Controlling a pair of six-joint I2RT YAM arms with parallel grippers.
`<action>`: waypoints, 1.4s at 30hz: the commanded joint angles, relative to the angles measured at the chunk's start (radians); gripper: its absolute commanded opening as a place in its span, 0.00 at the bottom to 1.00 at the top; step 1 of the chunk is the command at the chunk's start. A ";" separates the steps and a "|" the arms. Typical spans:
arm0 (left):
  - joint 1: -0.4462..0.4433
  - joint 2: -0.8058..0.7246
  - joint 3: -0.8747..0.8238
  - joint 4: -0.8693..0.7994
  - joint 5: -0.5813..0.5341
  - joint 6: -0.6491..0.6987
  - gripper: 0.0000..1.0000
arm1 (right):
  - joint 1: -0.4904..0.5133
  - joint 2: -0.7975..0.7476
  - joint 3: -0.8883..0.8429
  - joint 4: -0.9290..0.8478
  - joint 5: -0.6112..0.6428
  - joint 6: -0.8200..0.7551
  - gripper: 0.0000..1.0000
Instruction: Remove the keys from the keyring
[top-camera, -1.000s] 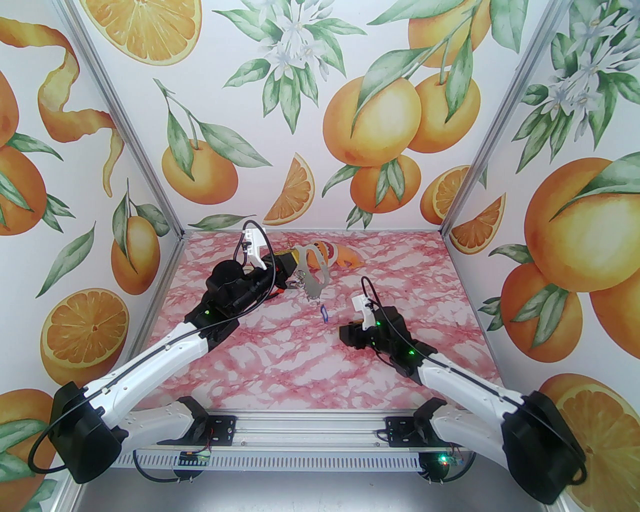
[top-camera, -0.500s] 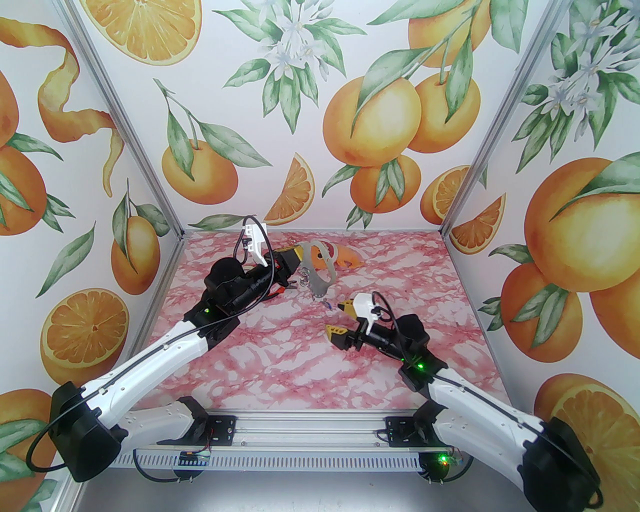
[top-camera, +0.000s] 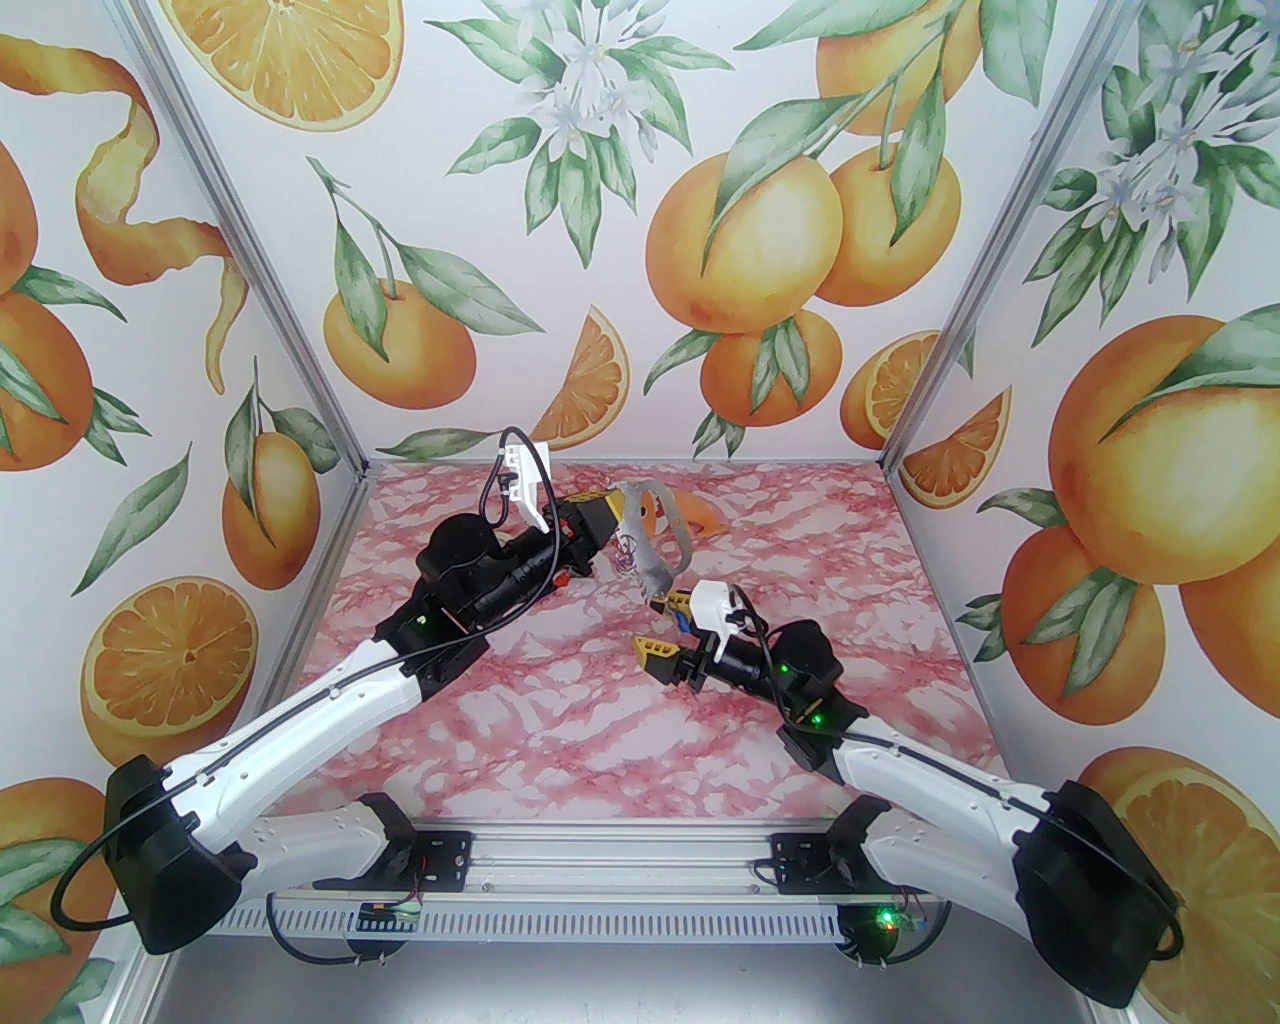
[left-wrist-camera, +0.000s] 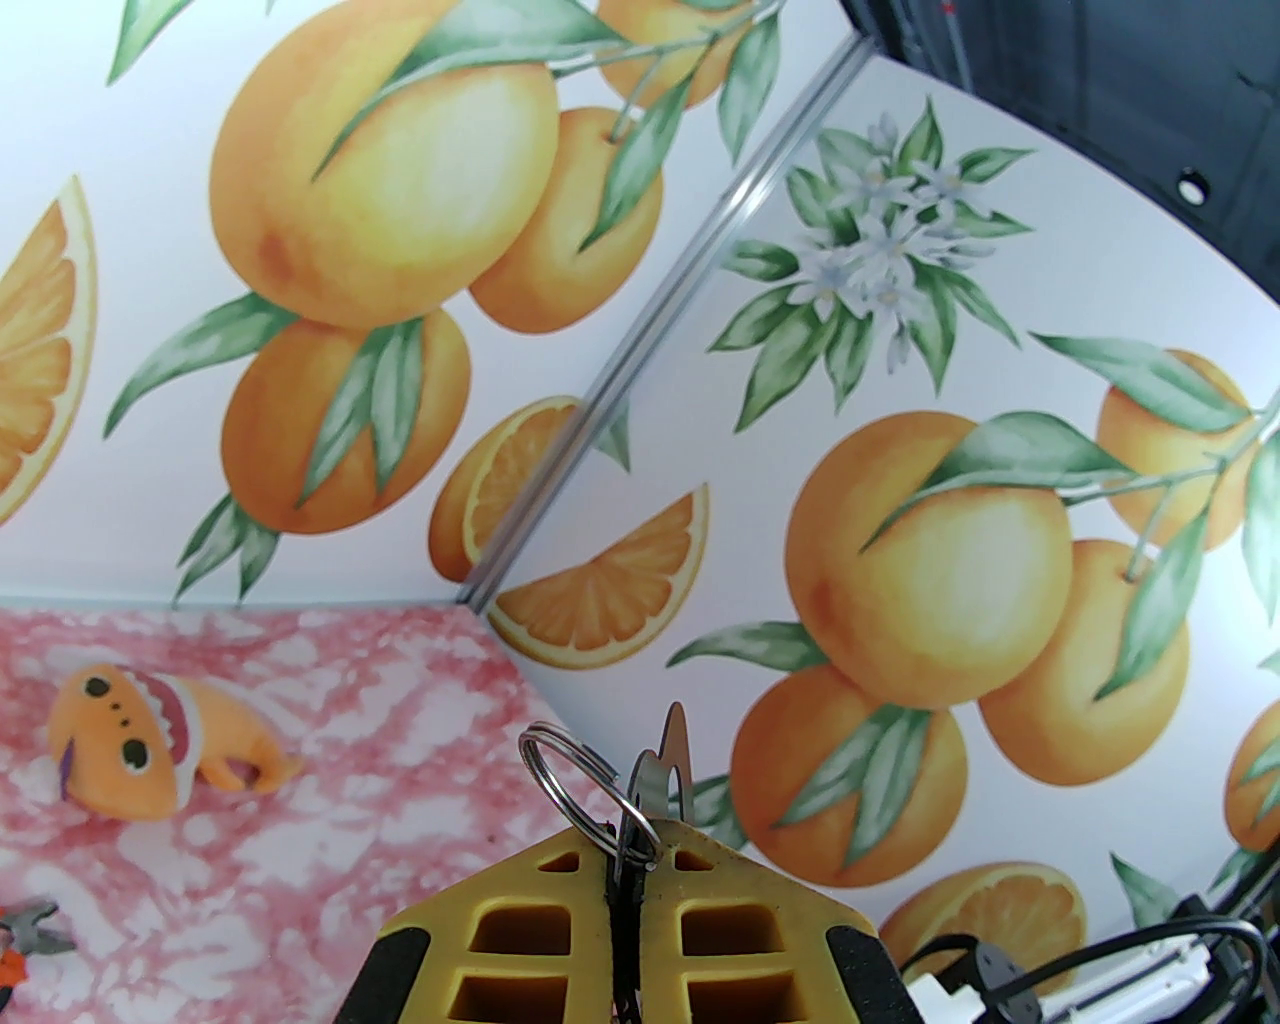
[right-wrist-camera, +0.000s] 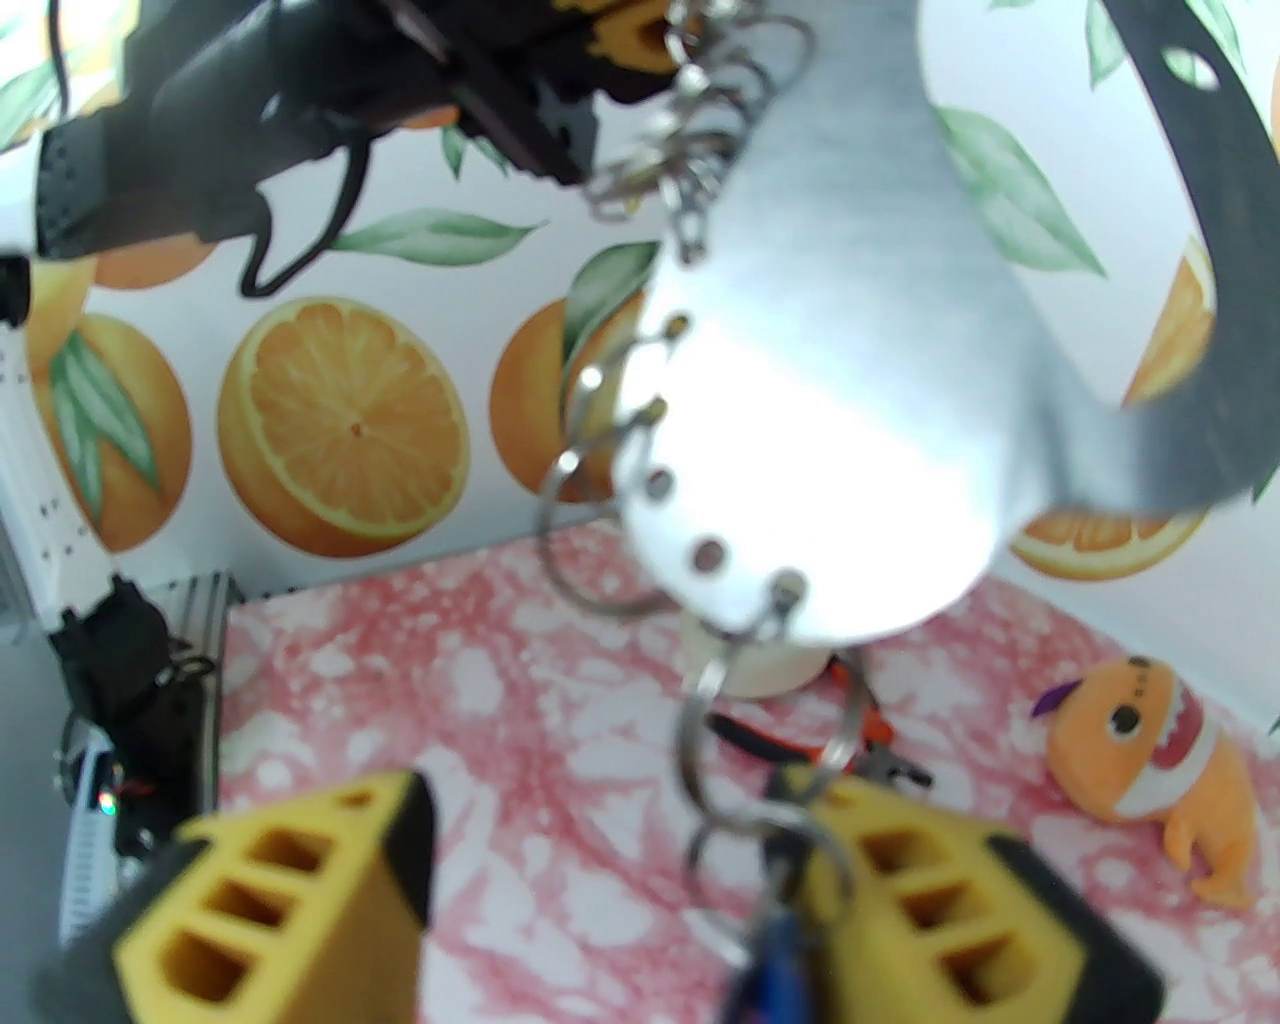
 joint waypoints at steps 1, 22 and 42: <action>-0.007 -0.003 0.042 0.047 -0.022 0.019 0.00 | 0.006 0.013 0.010 0.076 -0.040 0.037 0.41; 0.005 -0.073 0.003 0.010 -0.118 0.084 0.00 | -0.012 -0.033 0.027 -0.045 0.031 0.088 0.00; 0.130 -0.383 -0.587 -0.067 -0.281 -0.232 0.56 | 0.025 0.092 0.689 -1.203 0.231 0.227 0.00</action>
